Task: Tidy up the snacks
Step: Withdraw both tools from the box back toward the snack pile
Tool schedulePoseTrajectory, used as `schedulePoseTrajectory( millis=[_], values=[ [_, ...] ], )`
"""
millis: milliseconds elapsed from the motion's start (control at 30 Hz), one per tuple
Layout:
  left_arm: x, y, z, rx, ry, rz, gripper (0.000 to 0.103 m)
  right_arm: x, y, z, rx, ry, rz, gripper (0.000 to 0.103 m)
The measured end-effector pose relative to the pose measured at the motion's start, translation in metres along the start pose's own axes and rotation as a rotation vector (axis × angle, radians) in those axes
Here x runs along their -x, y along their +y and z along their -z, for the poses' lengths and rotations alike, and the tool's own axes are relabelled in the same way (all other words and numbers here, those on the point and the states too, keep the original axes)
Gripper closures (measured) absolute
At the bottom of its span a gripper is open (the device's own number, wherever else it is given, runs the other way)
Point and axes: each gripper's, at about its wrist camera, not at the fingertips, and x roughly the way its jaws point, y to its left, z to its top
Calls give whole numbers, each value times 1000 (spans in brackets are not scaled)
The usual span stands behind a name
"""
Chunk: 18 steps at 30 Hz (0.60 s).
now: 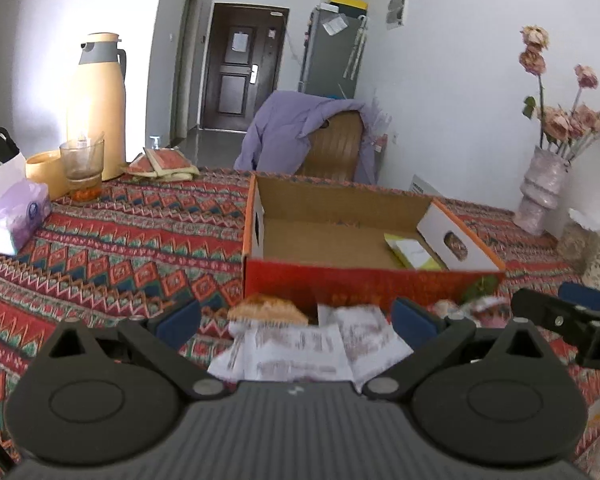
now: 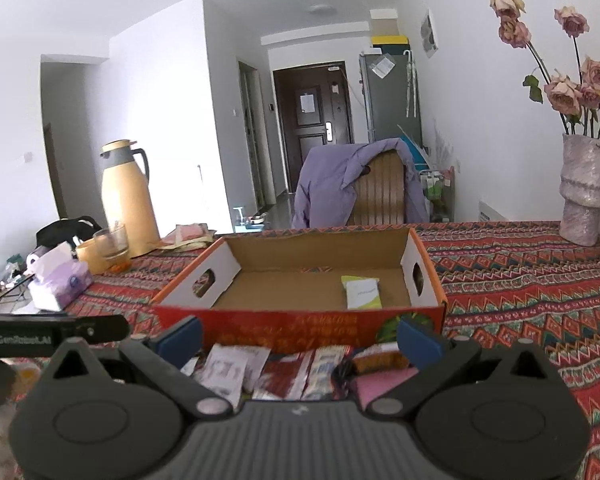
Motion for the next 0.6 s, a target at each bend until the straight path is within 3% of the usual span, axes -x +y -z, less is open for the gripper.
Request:
schedulePoseTrajectory(
  millis=[233,600],
  values=[
    [19,13,31,-14,-4,-1,0,24,13,26,17,-4,-2,0],
    [45,27,63,-48,3,4,0,34,22,63,22,70,-13,0]
  ],
)
